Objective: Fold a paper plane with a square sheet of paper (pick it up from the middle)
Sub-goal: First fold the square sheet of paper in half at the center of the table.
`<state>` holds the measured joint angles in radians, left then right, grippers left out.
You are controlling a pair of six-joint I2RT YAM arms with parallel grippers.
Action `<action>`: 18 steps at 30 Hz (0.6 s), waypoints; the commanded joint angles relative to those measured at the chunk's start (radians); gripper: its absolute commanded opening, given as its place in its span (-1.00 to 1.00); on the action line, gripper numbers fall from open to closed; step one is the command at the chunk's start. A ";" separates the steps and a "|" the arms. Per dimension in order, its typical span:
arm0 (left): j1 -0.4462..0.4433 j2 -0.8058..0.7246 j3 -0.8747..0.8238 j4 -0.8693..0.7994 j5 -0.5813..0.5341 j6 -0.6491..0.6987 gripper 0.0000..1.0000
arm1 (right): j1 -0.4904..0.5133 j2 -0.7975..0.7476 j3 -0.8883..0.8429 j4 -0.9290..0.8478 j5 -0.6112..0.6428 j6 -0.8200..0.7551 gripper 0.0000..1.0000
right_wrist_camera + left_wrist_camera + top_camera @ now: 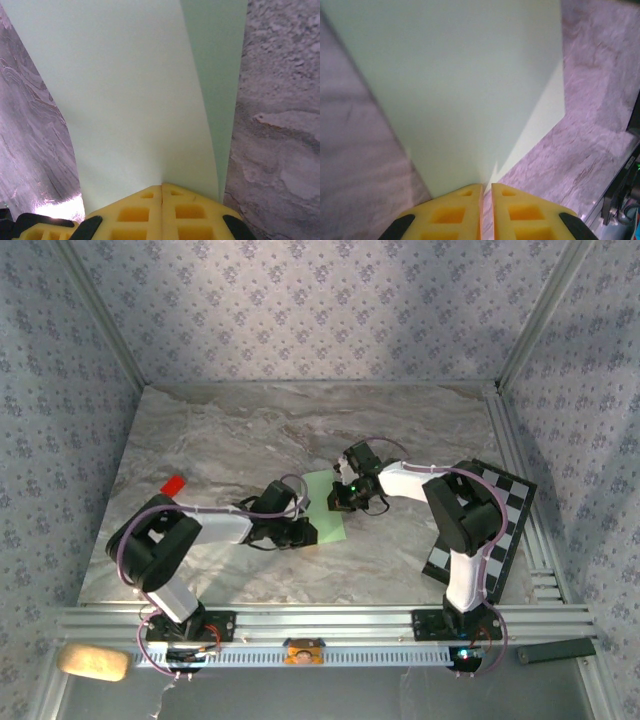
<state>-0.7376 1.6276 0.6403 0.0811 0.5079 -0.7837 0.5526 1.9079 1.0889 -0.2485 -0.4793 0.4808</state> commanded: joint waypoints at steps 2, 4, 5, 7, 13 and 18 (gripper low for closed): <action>-0.017 -0.048 -0.032 -0.137 0.015 0.025 -0.74 | -0.031 0.040 -0.058 -0.140 0.148 -0.023 -1.00; -0.016 -0.071 -0.017 -0.114 0.026 0.017 -0.77 | -0.031 0.042 -0.057 -0.140 0.145 -0.025 -1.00; -0.013 -0.086 -0.001 -0.104 0.029 0.010 -0.77 | -0.031 0.042 -0.057 -0.139 0.143 -0.028 -1.00; -0.006 -0.121 0.029 -0.083 0.023 -0.001 -0.77 | -0.034 0.042 -0.057 -0.141 0.139 -0.033 -1.00; 0.103 -0.090 0.168 -0.103 0.034 0.004 -0.77 | -0.037 0.037 -0.051 -0.141 0.120 -0.047 -1.00; 0.166 0.040 0.279 -0.108 0.060 0.010 -0.77 | -0.036 0.038 -0.049 -0.143 0.107 -0.053 -1.00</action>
<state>-0.5842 1.6066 0.8814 0.0025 0.5369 -0.7792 0.5339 1.9034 1.0851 -0.2569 -0.4847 0.4545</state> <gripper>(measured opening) 0.116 0.052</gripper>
